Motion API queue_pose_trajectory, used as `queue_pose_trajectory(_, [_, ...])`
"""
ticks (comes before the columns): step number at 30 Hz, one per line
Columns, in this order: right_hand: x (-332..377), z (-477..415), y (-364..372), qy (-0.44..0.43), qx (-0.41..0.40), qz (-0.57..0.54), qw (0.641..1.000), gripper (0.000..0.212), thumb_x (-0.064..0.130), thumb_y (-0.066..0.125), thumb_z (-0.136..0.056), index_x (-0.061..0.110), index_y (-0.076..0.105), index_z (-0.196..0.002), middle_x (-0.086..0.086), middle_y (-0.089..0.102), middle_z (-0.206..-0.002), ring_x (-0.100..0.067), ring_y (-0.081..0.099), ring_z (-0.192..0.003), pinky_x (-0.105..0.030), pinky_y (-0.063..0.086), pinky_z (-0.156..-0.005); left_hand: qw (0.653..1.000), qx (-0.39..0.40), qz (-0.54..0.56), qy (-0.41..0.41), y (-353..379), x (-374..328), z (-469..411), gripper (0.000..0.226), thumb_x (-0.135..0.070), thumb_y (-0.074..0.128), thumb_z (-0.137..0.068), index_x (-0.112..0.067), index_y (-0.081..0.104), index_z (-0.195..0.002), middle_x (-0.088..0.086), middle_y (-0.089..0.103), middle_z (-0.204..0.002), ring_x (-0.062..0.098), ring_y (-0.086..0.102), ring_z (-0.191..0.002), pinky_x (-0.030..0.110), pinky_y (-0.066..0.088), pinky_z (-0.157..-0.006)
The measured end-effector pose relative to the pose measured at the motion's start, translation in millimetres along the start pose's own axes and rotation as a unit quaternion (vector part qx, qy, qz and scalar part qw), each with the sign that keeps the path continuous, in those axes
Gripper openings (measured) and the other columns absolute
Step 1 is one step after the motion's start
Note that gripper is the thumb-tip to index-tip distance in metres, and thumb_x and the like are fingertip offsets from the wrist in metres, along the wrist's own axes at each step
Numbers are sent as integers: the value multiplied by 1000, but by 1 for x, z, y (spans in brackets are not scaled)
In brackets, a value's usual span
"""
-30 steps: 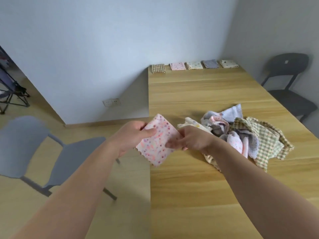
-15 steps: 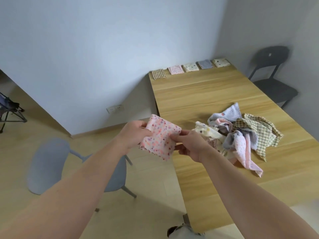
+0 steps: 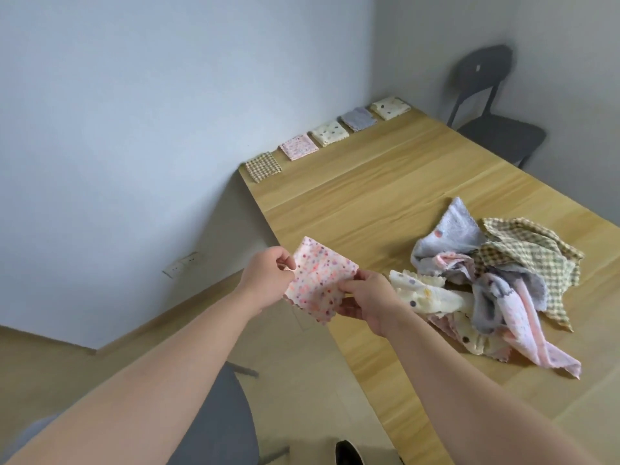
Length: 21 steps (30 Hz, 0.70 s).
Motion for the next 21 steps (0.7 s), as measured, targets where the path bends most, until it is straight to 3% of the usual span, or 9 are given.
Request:
queue_pose_trajectory(6, [49,-52,39,9,-69,1,998,14,0,65,-91,7,68,-102,-14,73,-99,-25,68,-74,-35,61,-67,996,55,-40,58,-31,-3,-93,37,7,51,-89,-24,72,-89,1,69,-106,29,67,-85,36,56,-63])
queue_pose_trajectory(9, [75,-92,56,7,-98,14,995,12,1,66,-90,7,67,-100,-14,74,-99,-23,68,-71,-35,62,-67,992,79,-64,76,-40,3,-156,39,4,52,-90,-28,73,-99,1,67,-118,23,69,-79,30,56,-62])
queue_pose_trajectory(11, [91,-136,70,11,-130,19,991,12,1,67,-89,6,67,-100,-13,74,-98,-22,69,-69,-36,64,-70,988,99,-76,86,-44,13,-215,40,1,53,-90,-31,73,-103,-1,65,-128,23,69,-80,37,61,-70])
queue_pose_trajectory(14, [111,-210,94,29,-170,22,985,17,2,68,-88,5,67,-105,-13,74,-100,-21,70,-68,-34,64,-67,984,126,-95,87,-50,26,-296,45,2,52,-87,-32,71,-108,-1,63,-133,7,53,-69,44,59,-80])
queue_pose_trajectory(16, [120,-262,114,56,-198,19,979,17,2,68,-88,4,68,-104,-13,74,-101,-22,70,-68,-32,62,-63,978,155,-113,76,-57,35,-350,49,5,49,-86,-30,70,-112,-1,58,-140,3,50,-70,42,59,-77])
queue_pose_trajectory(19, [129,-322,142,98,-213,1,972,9,1,66,-87,5,68,-95,-13,74,-98,-23,69,-67,-34,63,-67,962,201,-161,89,-66,45,-418,56,9,44,-84,-29,68,-117,-4,50,-149,13,58,-109,21,47,-62])
queue_pose_trajectory(21, [136,-358,156,117,-219,-3,969,9,1,66,-87,5,68,-96,-13,74,-97,-23,69,-66,-37,64,-71,956,217,-174,93,-69,53,-460,57,11,44,-84,-27,68,-120,-5,51,-147,17,52,-127,12,39,-64])
Point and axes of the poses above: each hand's wrist, its own z-axis away from the middle knuckle, its own y-axis out of the palm, x = y × z, the point moved 1 cm from there along -z, towards the middle knuckle
